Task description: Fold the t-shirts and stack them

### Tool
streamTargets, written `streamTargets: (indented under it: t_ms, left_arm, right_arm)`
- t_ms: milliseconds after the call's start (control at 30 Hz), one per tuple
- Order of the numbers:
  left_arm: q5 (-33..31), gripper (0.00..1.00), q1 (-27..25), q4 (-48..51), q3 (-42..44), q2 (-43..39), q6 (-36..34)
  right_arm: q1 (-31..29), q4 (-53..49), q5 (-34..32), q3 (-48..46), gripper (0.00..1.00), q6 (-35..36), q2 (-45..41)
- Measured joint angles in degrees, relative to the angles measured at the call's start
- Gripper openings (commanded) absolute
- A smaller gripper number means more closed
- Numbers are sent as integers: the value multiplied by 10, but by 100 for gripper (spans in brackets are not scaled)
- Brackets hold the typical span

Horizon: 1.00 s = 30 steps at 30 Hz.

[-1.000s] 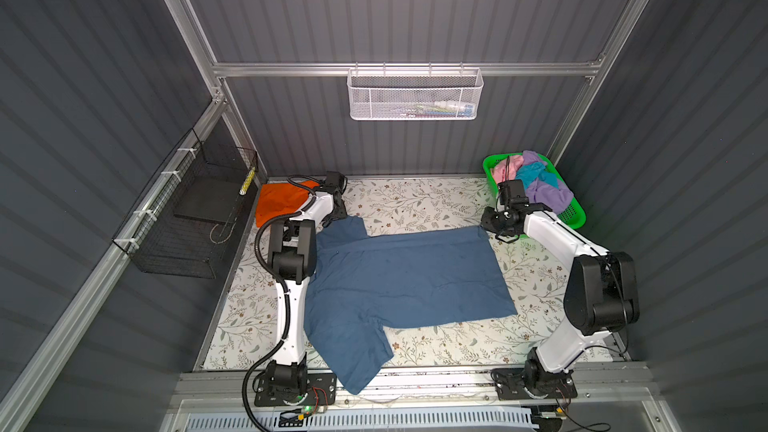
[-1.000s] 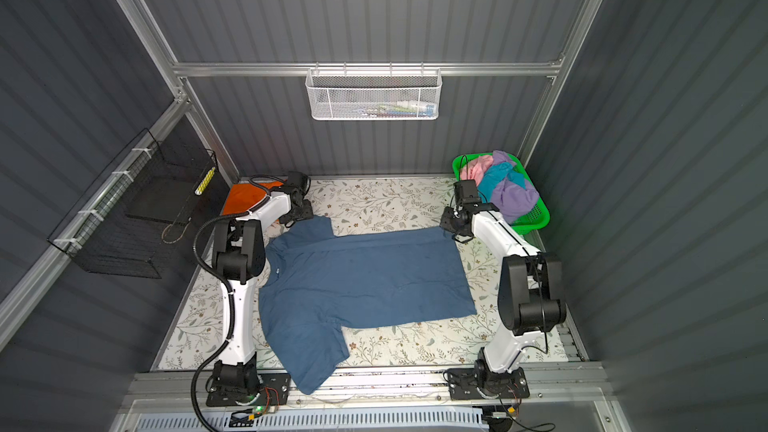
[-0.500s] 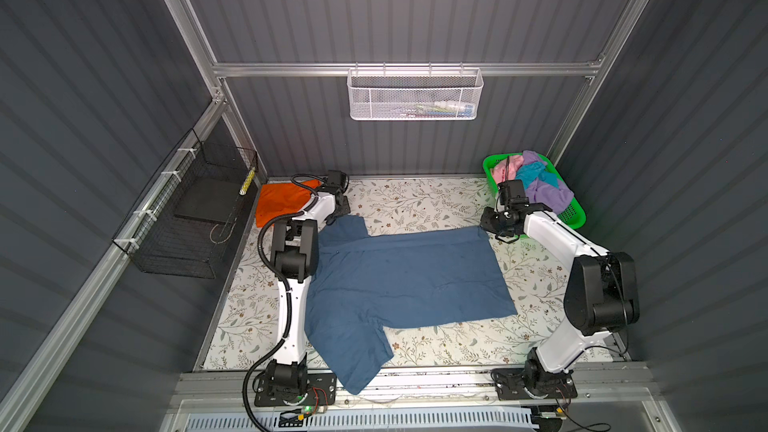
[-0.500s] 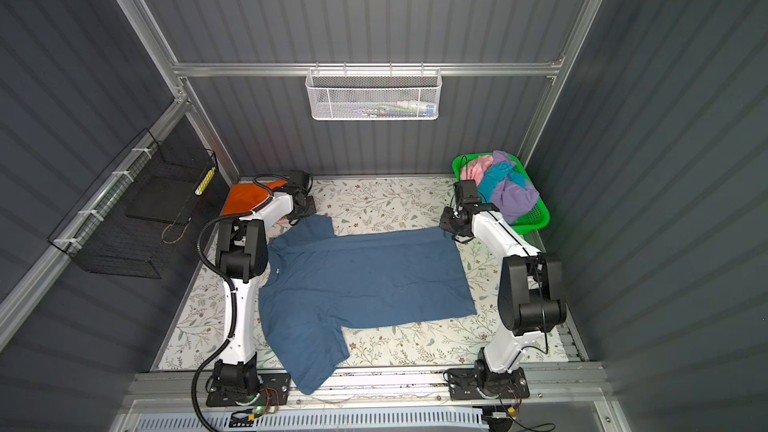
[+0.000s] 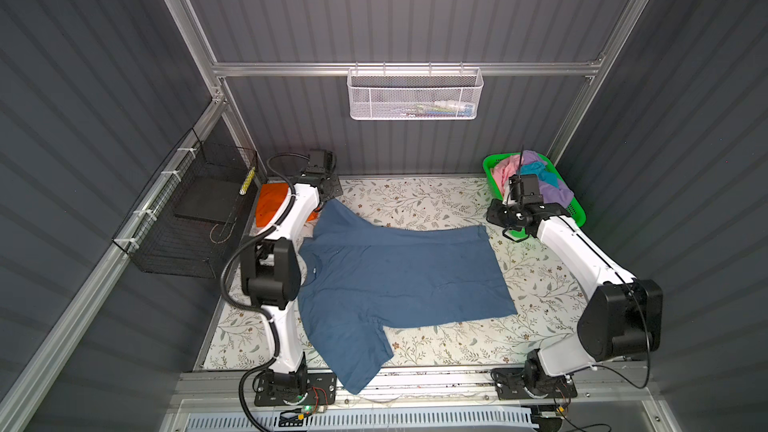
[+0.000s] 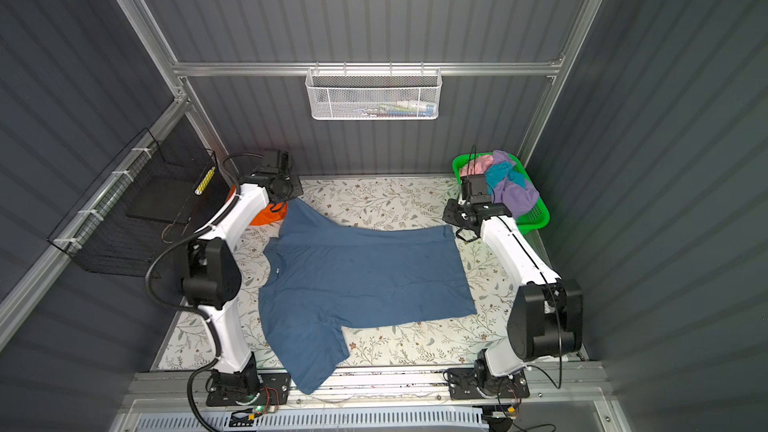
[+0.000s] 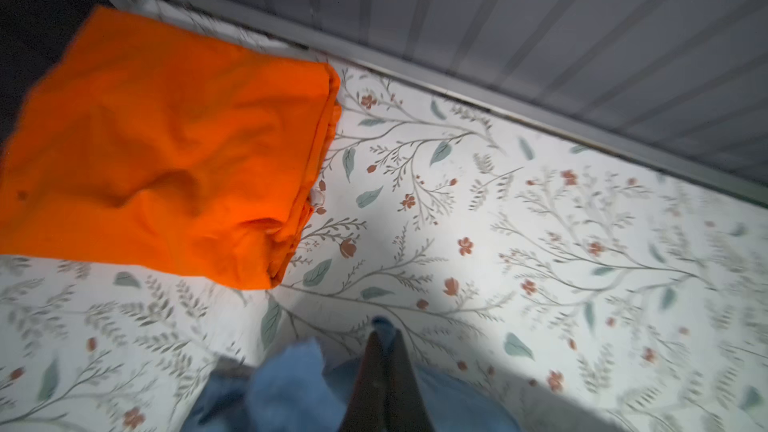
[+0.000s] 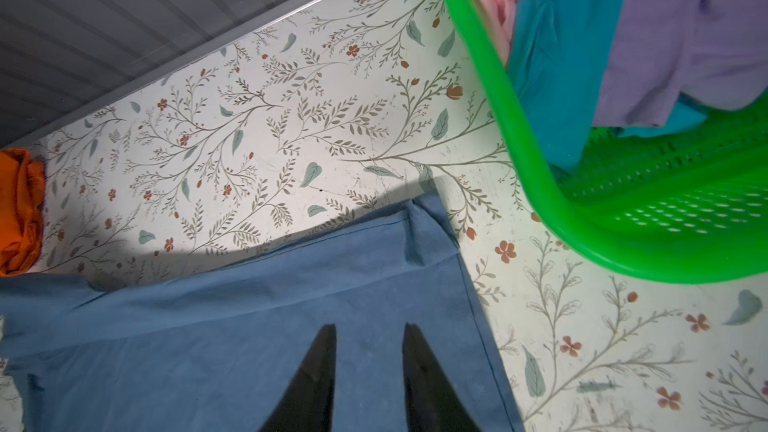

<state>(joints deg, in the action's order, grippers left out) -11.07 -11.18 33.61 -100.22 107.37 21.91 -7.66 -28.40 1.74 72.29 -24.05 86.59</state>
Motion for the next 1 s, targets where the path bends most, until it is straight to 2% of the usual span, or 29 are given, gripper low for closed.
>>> streamTargets:
  t_ms: [100,267,500,600,700,733,800,833,900,1000]
  left_arm:
    - [0,0,-26,-5,82,-113,12]
    - [7,0,-77,12,280,-257,50]
    - [13,0,-80,59,507,-367,116]
    - [7,0,-80,70,550,-389,132]
    - [-5,2,-80,78,559,-389,140]
    - [-10,10,-80,77,559,-387,142]
    - [-14,36,-80,79,559,-379,142]
    - [-15,43,-80,82,558,-374,143]
    - [-14,53,-80,92,558,-369,144]
    - [-16,58,-80,131,543,-377,146]
  right_arm:
    - [-3,0,1,-7,31,0,-20]
    - [-7,-6,1,-19,31,0,-39]
    - [-18,-9,6,-21,31,0,-49]
    - [-28,-12,7,-22,31,0,-49]
    - [-36,-13,7,-22,31,0,-49]
    - [-39,-14,7,-23,32,-1,-49]
    - [-44,-14,5,-26,32,-2,-49]
    - [-46,-14,4,-29,33,-2,-49]
    - [-49,-15,0,-34,34,-2,-49]
    - [-53,-17,-9,-40,33,-2,-47]
